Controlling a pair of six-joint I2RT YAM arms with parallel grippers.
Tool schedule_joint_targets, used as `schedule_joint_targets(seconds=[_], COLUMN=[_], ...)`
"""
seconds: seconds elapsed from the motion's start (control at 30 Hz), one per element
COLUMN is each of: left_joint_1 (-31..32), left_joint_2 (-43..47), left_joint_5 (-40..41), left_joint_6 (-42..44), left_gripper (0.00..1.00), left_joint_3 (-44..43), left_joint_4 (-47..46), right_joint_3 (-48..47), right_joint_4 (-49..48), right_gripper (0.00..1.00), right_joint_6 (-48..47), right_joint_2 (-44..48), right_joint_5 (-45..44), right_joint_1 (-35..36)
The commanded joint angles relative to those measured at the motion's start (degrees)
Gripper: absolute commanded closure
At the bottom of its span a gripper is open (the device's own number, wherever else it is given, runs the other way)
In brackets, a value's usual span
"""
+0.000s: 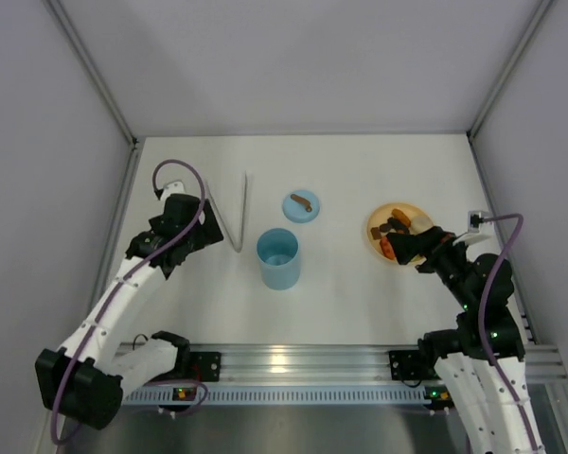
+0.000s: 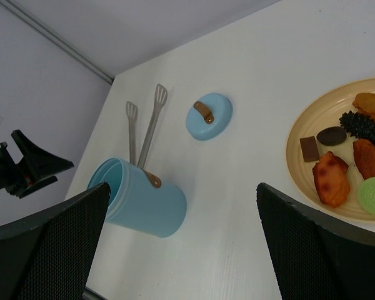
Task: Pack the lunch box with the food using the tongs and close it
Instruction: Pick up the clamp at the center of the board.
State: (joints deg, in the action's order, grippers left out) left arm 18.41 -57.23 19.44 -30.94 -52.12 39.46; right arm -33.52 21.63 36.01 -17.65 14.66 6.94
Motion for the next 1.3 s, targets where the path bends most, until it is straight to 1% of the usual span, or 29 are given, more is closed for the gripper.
schedule_joint_targets(seconds=[0.0,0.07,0.13,0.23,0.3,0.43,0.63,0.83,1.07,1.27], left_joint_1=[-0.3,-0.4,-0.3,-0.3,-0.3,-0.3,-0.4,-0.3,-0.4,-0.4], left_joint_2=[-5.9,-11.1,-14.3,-21.7,-24.3,-32.5,-41.1,-46.4,-49.6,-52.7], left_joint_5=[-0.2,-2.3,-3.3,-4.7,-5.6,-5.4,-5.2,-4.4,-6.7,-6.7], left_joint_6=[-5.1,-4.6,-3.7,-1.9,-0.4,1.6,3.4,2.8,2.6,2.6], left_gripper=[0.01,0.01,0.01,0.01,0.01,0.01,0.01,0.01,0.01,0.02], left_joint_3=[-4.0,-5.5,-8.0,-11.6,-13.2,-18.6,-22.0,-22.1,-21.8,-21.9], left_joint_4=[-6.3,-7.6,-9.5,-10.7,-11.8,-11.4,-11.8,-12.2,-13.3,-13.7], right_joint_3=[-4.0,-4.2,-4.1,-4.2,-4.5,-4.9,-6.1,-6.1,-6.1,-5.4], right_joint_4=[1.6,1.6,1.5,1.7,2.1,2.5,3.7,4.6,4.7,3.9], right_gripper=[0.01,0.01,0.01,0.01,0.01,0.01,0.01,0.01,0.0,0.0], right_joint_6=[-0.9,-0.6,-0.1,0.2,0.1,0.1,-0.4,-1.1,-1.3,-0.9], right_joint_2=[-0.3,-0.1,0.0,0.2,0.2,0.5,0.4,0.6,0.3,0.1], right_joint_5=[0.5,0.6,1.2,1.6,1.6,1.5,1.3,1.0,1.1,2.0], right_joint_1=[-0.7,-0.7,-0.7,-0.7,-0.7,-0.7,-0.7,-0.6,-0.7,-0.7])
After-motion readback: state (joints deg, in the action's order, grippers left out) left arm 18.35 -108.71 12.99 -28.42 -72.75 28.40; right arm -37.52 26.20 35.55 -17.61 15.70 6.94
